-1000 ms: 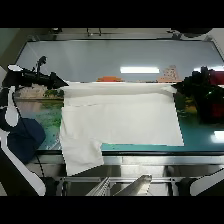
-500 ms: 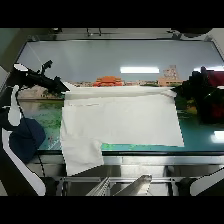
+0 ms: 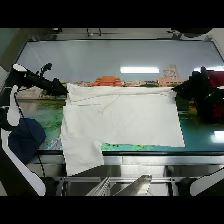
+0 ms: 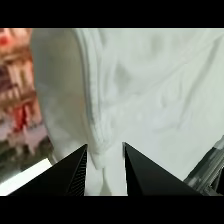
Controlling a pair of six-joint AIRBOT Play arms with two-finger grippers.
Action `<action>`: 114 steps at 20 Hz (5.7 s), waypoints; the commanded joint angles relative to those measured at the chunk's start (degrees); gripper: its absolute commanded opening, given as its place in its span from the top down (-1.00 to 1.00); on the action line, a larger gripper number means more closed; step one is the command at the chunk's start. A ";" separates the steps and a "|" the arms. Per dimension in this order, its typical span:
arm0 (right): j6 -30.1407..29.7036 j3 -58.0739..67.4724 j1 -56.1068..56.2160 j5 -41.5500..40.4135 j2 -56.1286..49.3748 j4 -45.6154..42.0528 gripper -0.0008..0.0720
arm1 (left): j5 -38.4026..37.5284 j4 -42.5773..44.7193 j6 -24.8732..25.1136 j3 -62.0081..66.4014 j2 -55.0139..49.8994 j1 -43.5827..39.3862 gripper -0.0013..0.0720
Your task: Fold the shirts.
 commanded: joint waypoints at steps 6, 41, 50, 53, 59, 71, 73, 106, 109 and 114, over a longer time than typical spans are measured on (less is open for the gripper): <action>10.23 0.04 -5.73 8.13 6.36 -13.25 0.49 | -8.00 0.00 -6.25 -0.11 1.42 3.19 0.95; 7.39 -30.97 -11.15 17.14 31.28 -30.88 -0.03 | 19.23 6.47 9.05 -81.88 42.84 13.86 -0.63; 6.38 -31.21 -11.74 14.78 31.26 -31.17 -0.02 | 18.08 5.66 6.73 -87.56 42.88 12.72 -0.15; 6.40 -31.98 -12.37 15.74 31.26 -31.50 -0.02 | 20.37 5.55 6.73 -88.26 42.88 8.44 0.34; 6.38 -34.64 -16.72 16.35 31.26 -31.50 -0.02 | 19.06 5.77 6.21 -83.52 42.88 6.54 0.95; 4.39 -41.68 -16.15 16.31 22.73 -30.14 -0.02 | 19.08 4.02 6.32 -83.71 47.10 6.01 0.93; 4.20 -41.75 -15.52 16.09 22.58 -29.90 -0.02 | 19.69 4.07 6.32 -83.71 49.44 6.01 0.93; -5.16 -17.44 2.32 -9.73 10.62 11.17 0.94 | 12.35 1.03 4.66 -6.10 6.49 -4.57 0.93; -7.17 -17.44 2.21 -10.27 10.60 11.19 0.94 | 10.69 1.46 4.61 0.48 3.13 -4.87 0.90; -4.85 -12.59 0.07 -4.59 10.69 1.05 -0.08 | 6.10 2.91 0.22 3.54 3.19 -2.82 -0.96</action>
